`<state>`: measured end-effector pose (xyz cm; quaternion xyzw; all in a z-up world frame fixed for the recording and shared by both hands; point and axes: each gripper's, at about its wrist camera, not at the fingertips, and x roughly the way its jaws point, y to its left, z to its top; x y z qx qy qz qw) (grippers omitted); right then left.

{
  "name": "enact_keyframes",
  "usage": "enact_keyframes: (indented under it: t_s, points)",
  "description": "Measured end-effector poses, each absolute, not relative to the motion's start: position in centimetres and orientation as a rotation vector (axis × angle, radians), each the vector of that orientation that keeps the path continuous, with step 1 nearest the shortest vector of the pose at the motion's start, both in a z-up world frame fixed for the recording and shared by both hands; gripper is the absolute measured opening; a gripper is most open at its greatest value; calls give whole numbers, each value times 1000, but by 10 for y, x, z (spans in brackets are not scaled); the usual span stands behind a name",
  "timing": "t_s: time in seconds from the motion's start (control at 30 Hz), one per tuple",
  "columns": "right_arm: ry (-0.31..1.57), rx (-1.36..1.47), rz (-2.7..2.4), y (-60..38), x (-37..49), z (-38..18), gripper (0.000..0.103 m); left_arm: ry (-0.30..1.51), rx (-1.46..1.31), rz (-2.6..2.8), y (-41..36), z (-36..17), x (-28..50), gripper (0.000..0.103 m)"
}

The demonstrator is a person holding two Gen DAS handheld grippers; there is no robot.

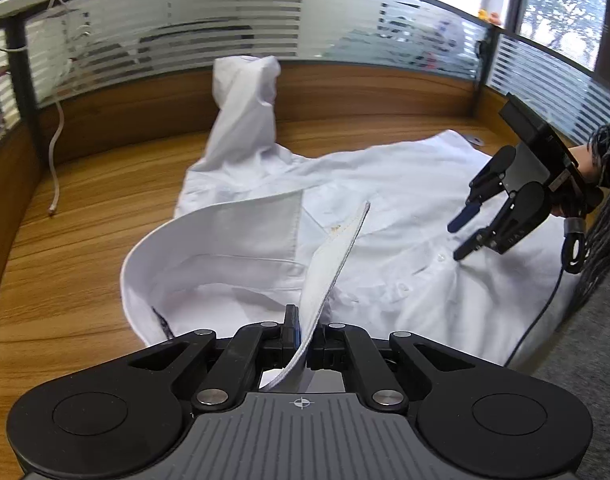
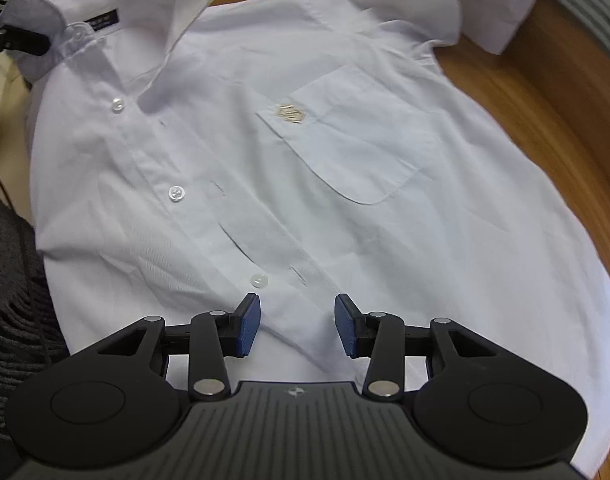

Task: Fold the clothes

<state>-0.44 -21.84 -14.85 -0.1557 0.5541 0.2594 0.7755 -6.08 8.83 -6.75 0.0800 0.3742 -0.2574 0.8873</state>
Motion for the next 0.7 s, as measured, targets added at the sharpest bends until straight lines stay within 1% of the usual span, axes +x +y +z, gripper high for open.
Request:
enact_keyframes:
  t_s: [0.1, 0.2, 0.23, 0.27, 0.3, 0.33, 0.4, 0.47, 0.5, 0.63, 0.7]
  points:
    - [1212, -299, 643, -215, 4, -152, 48, 753, 167, -477, 86, -64, -67, 5]
    - [1190, -359, 678, -205, 0, -157, 48, 716, 194, -426, 78, -62, -72, 5]
    - [1187, -374, 679, -204, -3, -158, 44, 704, 205, -413, 76, -62, -73, 5]
    - [1183, -390, 680, -203, -6, -160, 36, 695, 212, -403, 74, -61, -74, 5]
    - [1168, -413, 676, -201, -11, -160, 34, 687, 218, -395, 72, -61, -76, 5]
    - [1152, -436, 672, -199, -15, -161, 27, 682, 222, -387, 71, -61, -77, 5]
    - [1132, -454, 673, -198, -21, -160, 10, 681, 224, -371, 69, -62, -76, 5]
    - [1107, -452, 645, -200, -27, -156, 3, 679, 225, -357, 69, -63, -75, 5]
    - [1089, -457, 629, -201, -29, -153, 0, 676, 227, -345, 69, -64, -74, 5]
    - [1013, -465, 529, -210, -29, -134, 0, 683, 233, -294, 71, -67, -66, 5]
    - [1009, -451, 498, -217, -24, -131, 0, 697, 235, -277, 72, -72, -61, 5]
